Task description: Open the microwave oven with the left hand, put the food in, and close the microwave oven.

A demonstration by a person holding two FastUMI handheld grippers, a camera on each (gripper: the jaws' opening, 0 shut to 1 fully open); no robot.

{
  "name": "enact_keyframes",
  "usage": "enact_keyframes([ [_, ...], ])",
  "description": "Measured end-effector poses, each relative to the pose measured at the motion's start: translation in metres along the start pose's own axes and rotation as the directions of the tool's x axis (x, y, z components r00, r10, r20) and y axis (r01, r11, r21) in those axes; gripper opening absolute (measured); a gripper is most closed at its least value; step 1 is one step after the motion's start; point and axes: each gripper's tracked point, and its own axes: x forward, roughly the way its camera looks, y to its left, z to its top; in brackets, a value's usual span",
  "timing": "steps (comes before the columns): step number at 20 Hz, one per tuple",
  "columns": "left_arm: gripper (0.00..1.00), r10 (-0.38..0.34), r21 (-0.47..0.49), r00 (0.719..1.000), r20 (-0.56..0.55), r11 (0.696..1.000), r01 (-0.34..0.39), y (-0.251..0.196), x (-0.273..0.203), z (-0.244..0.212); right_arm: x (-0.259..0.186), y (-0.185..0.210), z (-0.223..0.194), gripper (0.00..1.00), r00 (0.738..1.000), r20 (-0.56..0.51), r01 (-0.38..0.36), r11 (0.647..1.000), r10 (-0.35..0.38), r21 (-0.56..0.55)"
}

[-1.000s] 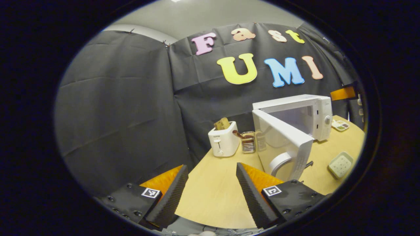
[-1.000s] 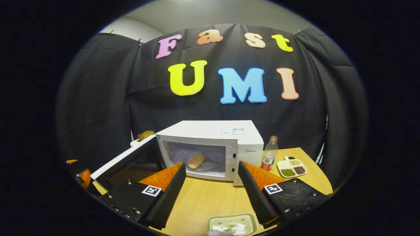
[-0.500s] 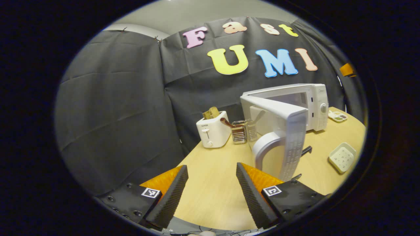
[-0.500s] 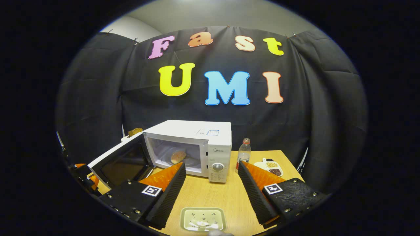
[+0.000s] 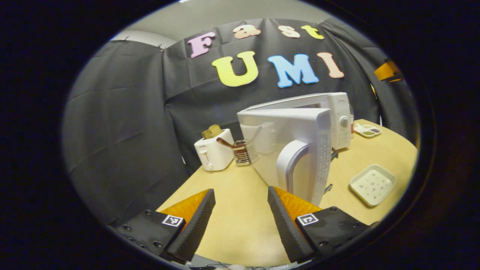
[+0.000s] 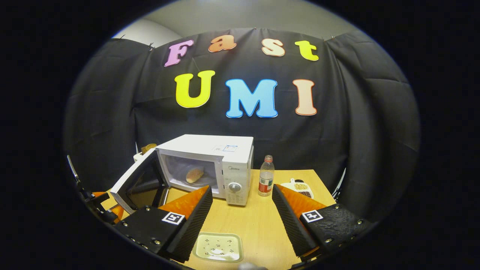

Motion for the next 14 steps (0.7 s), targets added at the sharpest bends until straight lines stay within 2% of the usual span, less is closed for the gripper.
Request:
enact_keyframes([
  [5,0.94,-0.101,0.022,0.995,0.018,0.995,0.101,-0.08,0.01,0.02,-0.003,-0.036,0.001,0.98,0.999,-0.007,0.031,0.999,-0.031,0.018],
  [6,0.95,-0.119,0.027,0.993,0.025,0.993,0.118,-0.094,0.015,0.027,-0.003,-0.042,0.001,0.93,0.999,-0.009,0.036,0.999,-0.036,0.022],
  [7,0.94,-0.135,0.033,0.99,0.031,0.99,0.134,-0.106,0.02,0.031,-0.003,-0.051,-0.001,0.93,0.999,-0.012,0.044,0.999,-0.044,0.024],
  [8,0.95,-0.14,0.039,0.99,0.032,0.99,0.139,-0.115,0.026,0.036,-0.002,-0.057,-0.002,0.93,0.999,-0.017,0.049,0.999,-0.049,0.024],
  [9,0.96,-0.151,0.042,0.988,0.036,0.988,0.149,-0.125,0.033,0.04,-0.002,-0.063,-0.005,0.98,0.998,-0.024,0.055,0.998,-0.055,0.024],
  [10,0.98,-0.16,0.045,0.986,0.042,0.986,0.158,-0.133,0.039,0.046,-0.001,-0.069,-0.006,0.98,0.998,-0.032,0.059,0.998,-0.058,0.024],
  [11,1.0,-0.166,0.05,0.985,0.051,0.985,0.163,-0.141,0.045,0.053,-0.002,-0.076,-0.008,0.93,0.997,-0.036,0.069,0.997,-0.068,0.026],
  [12,1.0,-0.175,0.053,0.983,0.058,0.984,0.172,-0.148,0.052,0.058,0.0,-0.082,-0.008,0.98,0.997,-0.04,0.074,0.997,-0.073,0.03],
  [14,0.98,-0.192,0.061,0.979,0.061,0.98,0.189,-0.163,0.067,0.065,0.002,-0.093,-0.009,0.98,0.995,-0.048,0.091,0.995,-0.089,0.039],
])
